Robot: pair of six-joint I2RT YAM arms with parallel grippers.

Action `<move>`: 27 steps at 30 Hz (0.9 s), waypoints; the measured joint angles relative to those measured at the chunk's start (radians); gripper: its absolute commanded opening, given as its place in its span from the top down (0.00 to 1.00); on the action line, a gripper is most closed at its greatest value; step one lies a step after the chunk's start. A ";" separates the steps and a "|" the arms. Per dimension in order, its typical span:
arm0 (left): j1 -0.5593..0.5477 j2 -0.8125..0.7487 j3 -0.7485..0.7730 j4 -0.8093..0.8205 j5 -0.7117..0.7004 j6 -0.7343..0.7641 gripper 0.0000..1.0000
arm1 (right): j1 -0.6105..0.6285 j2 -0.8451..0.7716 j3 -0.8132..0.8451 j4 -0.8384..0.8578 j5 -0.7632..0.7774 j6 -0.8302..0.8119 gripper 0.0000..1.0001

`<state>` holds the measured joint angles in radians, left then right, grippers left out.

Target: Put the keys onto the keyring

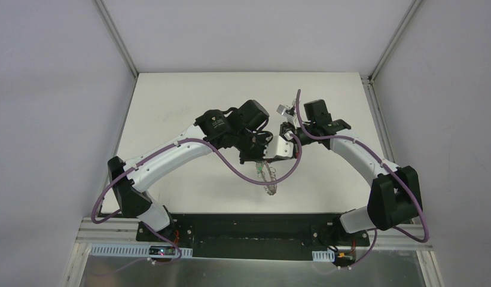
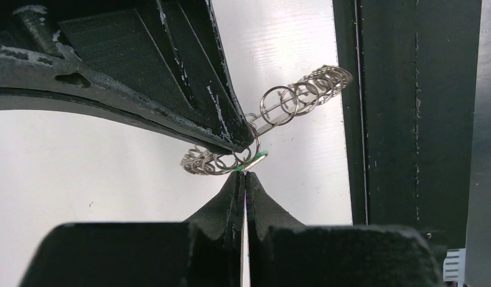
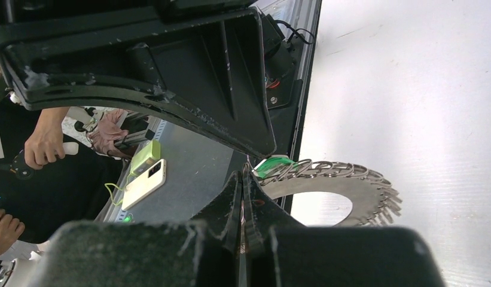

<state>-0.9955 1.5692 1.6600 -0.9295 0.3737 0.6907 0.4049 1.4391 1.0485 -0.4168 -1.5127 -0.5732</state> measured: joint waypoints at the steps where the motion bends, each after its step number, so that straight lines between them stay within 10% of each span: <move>1: 0.000 0.000 0.000 0.001 -0.002 -0.002 1.00 | 0.001 0.000 -0.001 0.010 0.000 0.008 1.00; 27: -0.014 0.000 0.008 0.005 -0.040 -0.010 1.00 | 0.000 0.026 -0.026 0.076 -0.009 0.094 1.00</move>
<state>-1.0092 1.5692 1.6684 -0.9245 0.3340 0.6807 0.4053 1.4654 1.0229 -0.3408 -1.5219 -0.4789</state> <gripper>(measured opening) 0.006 0.005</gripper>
